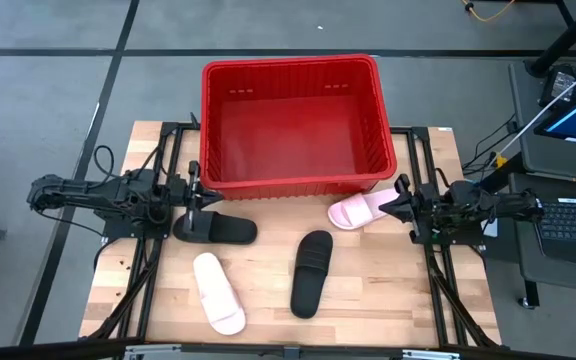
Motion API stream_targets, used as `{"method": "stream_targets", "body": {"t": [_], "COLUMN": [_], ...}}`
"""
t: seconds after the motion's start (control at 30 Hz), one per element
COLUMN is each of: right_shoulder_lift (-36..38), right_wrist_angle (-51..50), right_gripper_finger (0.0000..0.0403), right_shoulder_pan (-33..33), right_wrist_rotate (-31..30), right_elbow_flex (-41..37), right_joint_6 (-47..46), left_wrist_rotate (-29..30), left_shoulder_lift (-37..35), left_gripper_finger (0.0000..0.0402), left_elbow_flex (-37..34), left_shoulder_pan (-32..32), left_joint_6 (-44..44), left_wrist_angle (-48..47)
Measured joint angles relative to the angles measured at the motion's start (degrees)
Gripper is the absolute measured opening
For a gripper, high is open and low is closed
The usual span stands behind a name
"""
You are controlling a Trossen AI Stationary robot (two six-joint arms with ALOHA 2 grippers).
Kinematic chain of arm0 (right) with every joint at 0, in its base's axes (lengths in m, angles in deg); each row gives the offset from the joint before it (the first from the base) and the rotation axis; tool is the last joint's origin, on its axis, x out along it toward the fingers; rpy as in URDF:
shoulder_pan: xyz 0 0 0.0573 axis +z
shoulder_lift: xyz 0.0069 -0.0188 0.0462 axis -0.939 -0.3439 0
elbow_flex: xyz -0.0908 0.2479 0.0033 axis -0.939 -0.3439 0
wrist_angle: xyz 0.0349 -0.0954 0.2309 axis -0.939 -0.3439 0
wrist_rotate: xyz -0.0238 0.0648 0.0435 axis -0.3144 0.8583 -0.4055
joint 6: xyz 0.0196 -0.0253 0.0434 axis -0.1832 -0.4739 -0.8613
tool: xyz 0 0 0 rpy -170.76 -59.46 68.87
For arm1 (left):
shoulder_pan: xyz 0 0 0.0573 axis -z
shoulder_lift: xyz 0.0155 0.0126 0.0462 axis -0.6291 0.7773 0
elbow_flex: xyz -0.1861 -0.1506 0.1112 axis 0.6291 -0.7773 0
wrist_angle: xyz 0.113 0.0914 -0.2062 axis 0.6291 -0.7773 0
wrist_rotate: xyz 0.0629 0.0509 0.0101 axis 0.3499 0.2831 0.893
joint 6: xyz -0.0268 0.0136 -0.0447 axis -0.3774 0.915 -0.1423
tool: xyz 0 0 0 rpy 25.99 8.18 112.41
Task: Pick and place slides into bin
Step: Put the top pink slide into the red bin
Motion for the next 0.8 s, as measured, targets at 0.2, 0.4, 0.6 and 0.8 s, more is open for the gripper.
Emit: {"method": "stream_targets", "body": {"t": [0.2,0.4,0.6,0.8], "right_shoulder_lift": [-3.6,-7.8,-11.5,-12.0], "right_wrist_angle": [-2.7,-5.6,-6.0,-6.5], "right_gripper_finger": [0.0002,0.0004,0.0005,0.0028], "right_shoulder_pan": [0.0,0.0,0.0,0.0], "right_wrist_rotate": [0.1,0.1,0.2,0.2], "right_elbow_flex": [3.6,8.3,10.4,10.4], "right_joint_6": [0.4,3.4,6.4,6.5], "left_wrist_rotate": [0.0,0.0,0.0,0.0], "left_shoulder_lift": [0.0,0.0,0.0,0.0], "left_gripper_finger": [0.0002,0.0002,0.0001,0.0005], "left_elbow_flex": [0.0,0.2,1.4,1.5], "left_shoulder_pan": [0.0,0.0,0.0,0.0], "left_joint_6": [-1.0,-1.0,3.5,5.0], "left_wrist_angle": [1.3,1.3,1.5,2.2]}}
